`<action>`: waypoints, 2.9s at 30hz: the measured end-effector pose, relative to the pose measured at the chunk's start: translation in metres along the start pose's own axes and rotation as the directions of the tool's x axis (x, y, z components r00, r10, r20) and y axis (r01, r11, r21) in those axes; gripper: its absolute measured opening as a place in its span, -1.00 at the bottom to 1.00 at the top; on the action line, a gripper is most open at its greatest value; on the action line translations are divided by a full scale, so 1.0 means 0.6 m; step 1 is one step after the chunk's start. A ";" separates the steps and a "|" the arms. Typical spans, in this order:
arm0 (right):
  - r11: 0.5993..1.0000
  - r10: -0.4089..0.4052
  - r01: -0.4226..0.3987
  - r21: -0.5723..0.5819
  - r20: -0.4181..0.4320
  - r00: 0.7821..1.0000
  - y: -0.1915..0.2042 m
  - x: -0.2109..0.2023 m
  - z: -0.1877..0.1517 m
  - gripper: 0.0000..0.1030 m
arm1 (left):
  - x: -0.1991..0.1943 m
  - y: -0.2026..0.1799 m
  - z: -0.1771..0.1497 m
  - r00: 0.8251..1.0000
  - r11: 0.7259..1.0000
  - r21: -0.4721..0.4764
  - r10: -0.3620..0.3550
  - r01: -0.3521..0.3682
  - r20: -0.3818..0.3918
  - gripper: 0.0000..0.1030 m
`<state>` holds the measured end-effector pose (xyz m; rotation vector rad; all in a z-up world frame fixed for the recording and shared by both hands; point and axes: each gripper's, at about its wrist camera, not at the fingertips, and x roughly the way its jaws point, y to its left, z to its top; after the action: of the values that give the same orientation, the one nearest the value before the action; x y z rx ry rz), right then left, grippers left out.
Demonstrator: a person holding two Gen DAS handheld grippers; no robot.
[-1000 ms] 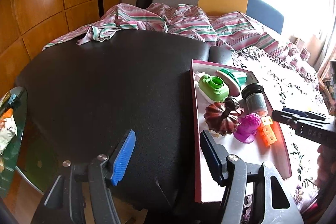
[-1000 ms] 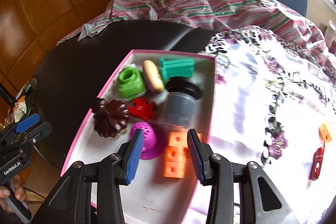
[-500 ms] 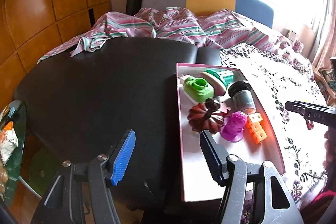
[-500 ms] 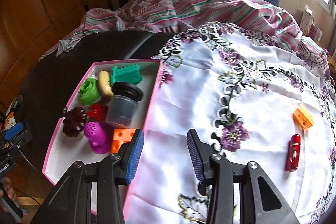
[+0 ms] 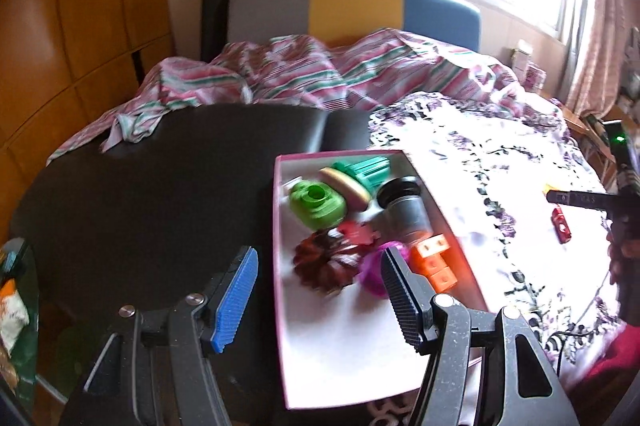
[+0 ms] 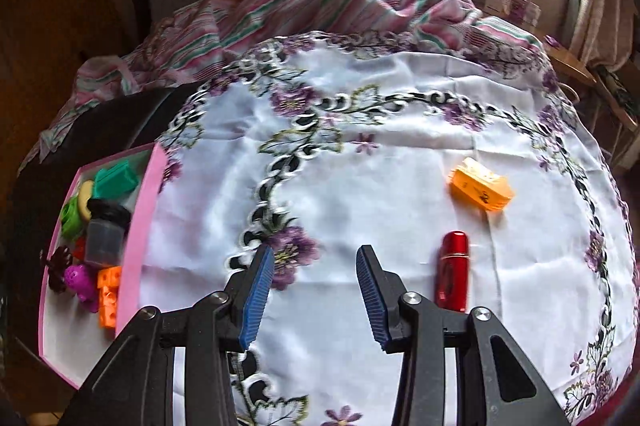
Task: Organize rigid objects
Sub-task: 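Move the right tool to the red lipstick tube and grasp it, then grasp the orange boat-shaped toy with the left tool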
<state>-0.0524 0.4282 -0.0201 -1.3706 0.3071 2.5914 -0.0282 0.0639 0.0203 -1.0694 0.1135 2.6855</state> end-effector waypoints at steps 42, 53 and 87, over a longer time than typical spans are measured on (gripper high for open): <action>0.800 -0.286 0.241 0.550 -0.004 0.958 -0.310 -0.033 -0.008 -0.50 | 0.200 -0.482 0.119 0.915 0.859 0.325 -0.344 0.397 -0.209 0.54; 0.739 -0.184 0.093 0.668 0.067 0.981 -0.349 -0.049 -0.023 -0.50 | 0.297 -0.647 0.136 0.880 0.798 0.381 -0.378 0.467 -0.287 0.85; 0.850 -0.056 0.046 0.525 0.002 0.998 -0.295 0.002 -0.008 -0.49 | 0.267 -0.578 0.109 0.916 0.851 0.351 -0.320 0.390 -0.241 0.26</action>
<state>-0.0022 0.5968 -0.0398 -1.1310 0.8890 2.2251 -0.0950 0.4419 -0.0351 -1.0674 0.4239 2.1141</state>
